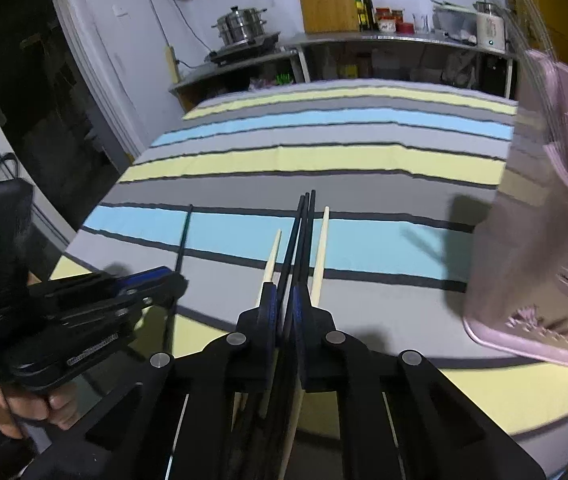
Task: Organize utensils
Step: 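Close the right gripper on a black chopstick while the left gripper grasps another black chopstick, then lift both black chopsticks upright and carry them toward the pink holder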
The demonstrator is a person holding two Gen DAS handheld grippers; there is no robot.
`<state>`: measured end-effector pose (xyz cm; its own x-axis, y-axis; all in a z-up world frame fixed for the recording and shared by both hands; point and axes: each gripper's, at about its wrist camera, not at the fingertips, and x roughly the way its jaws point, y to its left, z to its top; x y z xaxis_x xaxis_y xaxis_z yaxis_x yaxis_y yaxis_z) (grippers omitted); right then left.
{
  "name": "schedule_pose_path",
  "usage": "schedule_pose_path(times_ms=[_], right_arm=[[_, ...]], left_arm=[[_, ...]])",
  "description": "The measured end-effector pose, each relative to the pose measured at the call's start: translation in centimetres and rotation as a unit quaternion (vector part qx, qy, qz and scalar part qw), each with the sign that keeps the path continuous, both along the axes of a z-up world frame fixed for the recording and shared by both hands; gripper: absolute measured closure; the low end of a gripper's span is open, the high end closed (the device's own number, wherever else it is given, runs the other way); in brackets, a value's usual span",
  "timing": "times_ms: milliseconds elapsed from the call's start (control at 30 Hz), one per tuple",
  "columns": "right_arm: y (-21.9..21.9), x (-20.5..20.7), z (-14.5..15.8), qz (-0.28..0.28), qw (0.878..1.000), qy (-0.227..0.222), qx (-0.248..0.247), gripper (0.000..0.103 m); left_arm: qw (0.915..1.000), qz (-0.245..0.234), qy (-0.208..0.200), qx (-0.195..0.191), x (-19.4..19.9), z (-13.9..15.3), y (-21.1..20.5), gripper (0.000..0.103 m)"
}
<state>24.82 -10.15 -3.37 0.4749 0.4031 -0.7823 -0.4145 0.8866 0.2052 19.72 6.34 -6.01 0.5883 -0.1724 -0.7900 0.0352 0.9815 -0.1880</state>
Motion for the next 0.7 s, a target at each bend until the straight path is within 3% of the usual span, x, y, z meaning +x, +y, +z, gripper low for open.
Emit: schedule_pose_path(times_ms=[167, 500, 700], right_arm=[[0.2, 1.3, -1.5, 0.000, 1.000, 0.017, -0.008, 0.098], [0.3, 2.0, -1.6, -0.003, 1.000, 0.017, -0.013, 0.098], [1.3, 3.0, -1.5, -0.012, 0.999, 0.015, -0.047, 0.098]], left_arm=[[1.0000, -0.002, -0.004, -0.007, 0.0, -0.1, 0.2, 0.090], [0.9998, -0.001, -0.003, -0.021, 0.6, -0.1, 0.4, 0.090], [0.9999, 0.002, 0.005, -0.012, 1.4, -0.1, 0.2, 0.090]])
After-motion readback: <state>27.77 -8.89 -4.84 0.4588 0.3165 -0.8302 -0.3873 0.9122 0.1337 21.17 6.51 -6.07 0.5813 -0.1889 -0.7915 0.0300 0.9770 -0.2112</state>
